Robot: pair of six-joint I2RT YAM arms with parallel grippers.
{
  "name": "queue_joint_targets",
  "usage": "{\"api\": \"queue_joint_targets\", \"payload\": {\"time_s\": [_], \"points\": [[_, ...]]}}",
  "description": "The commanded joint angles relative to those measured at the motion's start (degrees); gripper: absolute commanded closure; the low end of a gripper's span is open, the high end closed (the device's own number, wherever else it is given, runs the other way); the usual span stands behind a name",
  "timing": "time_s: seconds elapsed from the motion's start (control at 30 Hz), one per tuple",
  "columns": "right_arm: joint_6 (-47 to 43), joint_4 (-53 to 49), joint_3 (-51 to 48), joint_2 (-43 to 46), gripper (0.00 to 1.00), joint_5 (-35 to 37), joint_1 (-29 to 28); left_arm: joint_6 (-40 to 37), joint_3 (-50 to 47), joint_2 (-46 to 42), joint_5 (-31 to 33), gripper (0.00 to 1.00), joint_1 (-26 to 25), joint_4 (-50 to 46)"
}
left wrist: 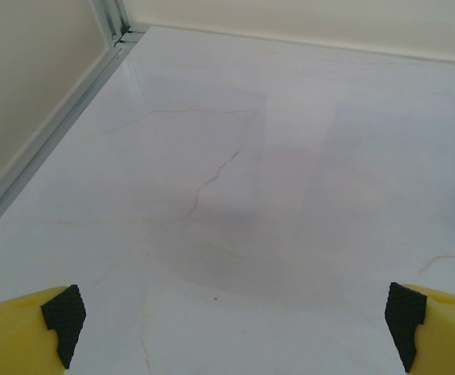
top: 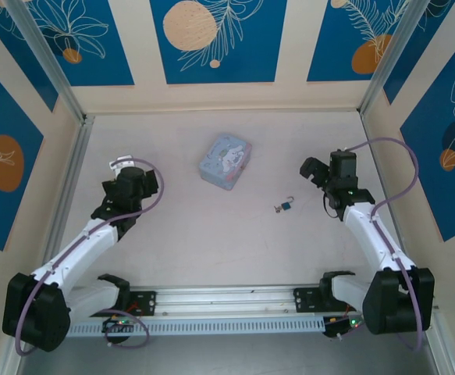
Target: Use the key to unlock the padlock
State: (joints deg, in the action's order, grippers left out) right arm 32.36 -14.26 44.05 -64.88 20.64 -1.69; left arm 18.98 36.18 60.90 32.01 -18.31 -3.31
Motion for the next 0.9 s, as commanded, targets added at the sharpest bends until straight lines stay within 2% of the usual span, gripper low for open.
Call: {"api": "queue_joint_targets", "payload": {"time_s": [0.0, 0.13, 0.33, 0.47, 0.57, 0.67, 0.8, 0.83, 0.87], "points": [[-9.02, 8.58, 1.0, -2.41, 0.0, 8.03, 1.74, -7.07, -3.29, -0.47, -4.71, 0.0, 3.5, 11.45], [-13.61, 24.08, -5.29, -4.64, 0.01, 8.3, 2.72, -11.97, -7.56, 1.76, -9.68, 0.0, 6.92, 21.57], [-17.87, 39.62, -11.91, -10.69, 0.0, 0.53, 3.01, -18.2, -10.93, 8.9, -12.35, 0.0, 8.09, 33.55], [-20.25, 39.38, -11.61, -12.02, 0.0, -4.59, 3.28, -21.92, -13.49, 14.05, -14.4, 0.0, 9.27, 41.43], [-21.54, 42.77, -14.28, -10.6, 0.01, -7.57, 3.32, -20.12, -16.63, 17.78, -15.89, 0.0, 11.11, 49.91], [-21.7, 48.23, -18.95, -10.18, 0.0, -7.36, 2.89, -19.13, -17.59, 21.64, -17.59, 0.0, 12.36, 54.71], [-23.12, 67.82, -26.21, -17.48, 0.0, -2.36, 0.36, -19.0, -17.39, 26.98, -18.55, 0.0, 12.94, 59.05], [-24.03, 69.73, -26.16, -19.07, 0.0, -4.28, 0.14, -19.15, -16.42, 26.99, -19.33, 0.0, 13.03, 56.98], [-24.93, 65.16, -24.4, -19.31, 0.01, -5.18, -0.43, -19.67, -14.82, 26.64, -20.82, 0.0, 13.04, 53.37]]}}
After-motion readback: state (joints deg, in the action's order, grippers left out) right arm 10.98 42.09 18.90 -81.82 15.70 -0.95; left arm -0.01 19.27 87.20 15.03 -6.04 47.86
